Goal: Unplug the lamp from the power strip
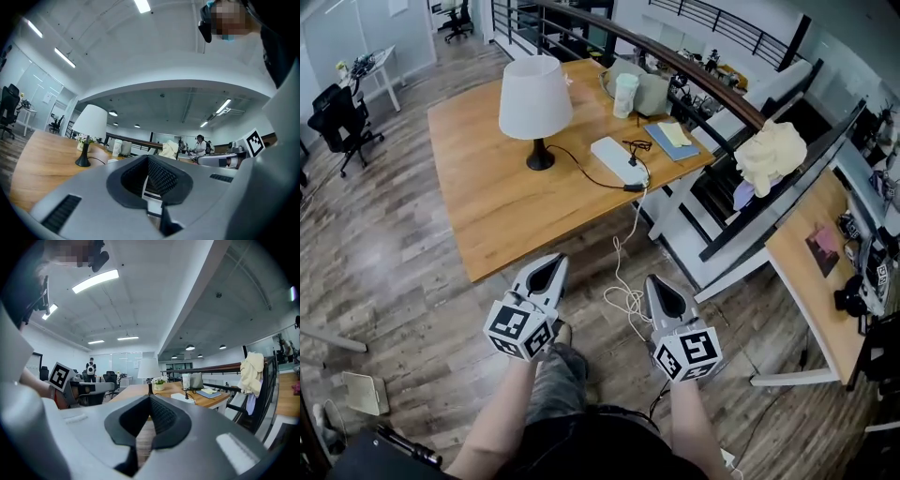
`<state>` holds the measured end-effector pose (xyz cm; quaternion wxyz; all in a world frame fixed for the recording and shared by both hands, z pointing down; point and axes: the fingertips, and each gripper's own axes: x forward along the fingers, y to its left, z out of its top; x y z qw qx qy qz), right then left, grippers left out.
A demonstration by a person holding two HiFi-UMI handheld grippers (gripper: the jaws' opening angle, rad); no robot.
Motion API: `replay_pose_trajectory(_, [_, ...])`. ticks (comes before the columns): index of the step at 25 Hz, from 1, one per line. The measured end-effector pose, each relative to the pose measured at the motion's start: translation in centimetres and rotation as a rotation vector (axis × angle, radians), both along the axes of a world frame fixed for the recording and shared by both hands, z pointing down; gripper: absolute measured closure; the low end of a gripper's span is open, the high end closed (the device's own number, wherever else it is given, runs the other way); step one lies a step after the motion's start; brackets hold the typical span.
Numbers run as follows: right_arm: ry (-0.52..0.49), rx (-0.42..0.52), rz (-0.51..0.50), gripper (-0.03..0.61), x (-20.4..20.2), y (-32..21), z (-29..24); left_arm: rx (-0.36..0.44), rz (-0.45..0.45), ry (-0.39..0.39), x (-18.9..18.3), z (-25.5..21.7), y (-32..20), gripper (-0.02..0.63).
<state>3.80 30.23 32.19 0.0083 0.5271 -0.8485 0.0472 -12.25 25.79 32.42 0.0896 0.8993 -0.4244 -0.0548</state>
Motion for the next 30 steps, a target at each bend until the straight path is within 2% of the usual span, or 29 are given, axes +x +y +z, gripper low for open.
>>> replay_pose_trajectory(6, [-0.006, -0.011, 0.037, 0.571, 0.3, -5.7, 0.6, 0.002, 0.064, -0.023, 1.4, 0.3, -5.6, 0.617])
replay_pose_trajectory(15, [0.000, -0.047, 0.090, 0.571, 0.4, -13.7, 1.7, -0.033, 0.132, 0.002, 2.5, 1.4, -14.8, 0.617])
replay_pose_trajectory(21, [-0.017, -0.074, 0.137, 0.571, 0.5, -17.6, 2.8, -0.040, 0.203, -0.018, 3.6, 2.2, -18.6, 0.617])
replay_pose_trajectory(30, [-0.020, -0.091, 0.179, 0.571, -0.2, -21.7, 3.7, -0.059, 0.276, -0.007, 4.4, 3.3, -22.7, 0.617])
